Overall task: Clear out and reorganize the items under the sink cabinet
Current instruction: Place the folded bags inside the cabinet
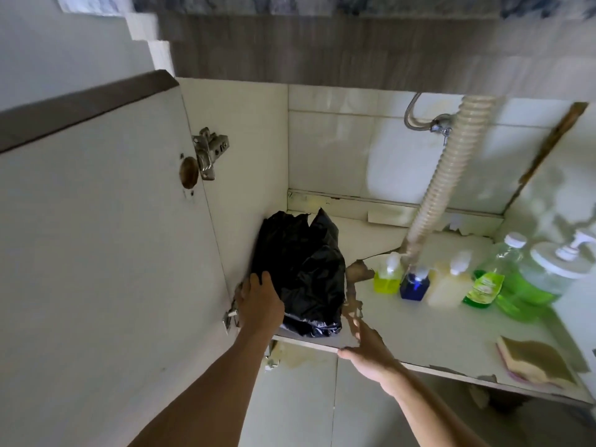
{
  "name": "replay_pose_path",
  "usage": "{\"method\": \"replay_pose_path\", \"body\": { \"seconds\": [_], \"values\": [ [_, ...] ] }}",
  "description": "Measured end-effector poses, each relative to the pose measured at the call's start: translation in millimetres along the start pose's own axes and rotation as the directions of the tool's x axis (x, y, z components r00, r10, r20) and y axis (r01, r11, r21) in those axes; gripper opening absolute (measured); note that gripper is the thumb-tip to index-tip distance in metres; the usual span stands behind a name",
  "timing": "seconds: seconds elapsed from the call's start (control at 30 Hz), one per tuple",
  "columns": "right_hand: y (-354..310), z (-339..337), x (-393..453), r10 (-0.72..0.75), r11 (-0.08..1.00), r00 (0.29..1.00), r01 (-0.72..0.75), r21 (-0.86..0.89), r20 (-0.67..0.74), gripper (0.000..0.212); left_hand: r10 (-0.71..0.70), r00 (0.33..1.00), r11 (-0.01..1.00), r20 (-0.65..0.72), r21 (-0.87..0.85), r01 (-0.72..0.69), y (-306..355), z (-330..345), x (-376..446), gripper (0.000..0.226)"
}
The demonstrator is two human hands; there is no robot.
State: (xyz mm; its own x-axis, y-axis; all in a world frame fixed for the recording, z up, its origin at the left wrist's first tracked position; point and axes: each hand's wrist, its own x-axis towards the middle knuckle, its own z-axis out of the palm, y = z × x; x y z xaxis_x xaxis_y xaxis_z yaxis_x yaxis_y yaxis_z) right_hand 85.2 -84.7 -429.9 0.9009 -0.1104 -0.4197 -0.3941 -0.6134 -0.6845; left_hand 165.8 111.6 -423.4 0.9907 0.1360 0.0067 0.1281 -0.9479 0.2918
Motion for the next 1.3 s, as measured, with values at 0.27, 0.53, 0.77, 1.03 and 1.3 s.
{"method": "replay_pose_path", "body": {
  "seconds": [0.27,0.53,0.77,1.03,1.3],
  "values": [
    [73.6,-63.1,-154.7,-0.013,0.989,0.999,0.020,0.143,-0.049,0.069,0.142,0.989,0.974,-0.050,-0.169,-0.149,44.6,-54.2,-144.7,0.045],
    [99.6,-123.0,-221.5,-0.089,0.983,0.974,0.119,0.137,-0.208,0.057,0.176,0.974,0.970,-0.145,-0.146,-0.197,53.6,-87.9,-238.2,0.042],
    [104.0,-123.9,-202.0,-0.241,0.968,0.947,0.251,0.020,-0.210,0.051,0.148,0.969,0.978,-0.196,-0.115,-0.173,47.8,-71.7,-250.0,0.044],
    [143.5,-85.5,-212.8,-0.344,0.929,0.925,0.309,-0.205,-0.161,0.050,0.175,0.958,0.972,-0.226,-0.115,-0.205,42.1,-18.5,-284.0,0.044],
    [152.9,-93.4,-330.1,-0.439,0.831,0.878,0.317,-0.456,-0.189,0.051,0.323,0.913,0.930,-0.247,-0.095,-0.355,41.3,-61.9,-374.5,0.048]
  ]
}}
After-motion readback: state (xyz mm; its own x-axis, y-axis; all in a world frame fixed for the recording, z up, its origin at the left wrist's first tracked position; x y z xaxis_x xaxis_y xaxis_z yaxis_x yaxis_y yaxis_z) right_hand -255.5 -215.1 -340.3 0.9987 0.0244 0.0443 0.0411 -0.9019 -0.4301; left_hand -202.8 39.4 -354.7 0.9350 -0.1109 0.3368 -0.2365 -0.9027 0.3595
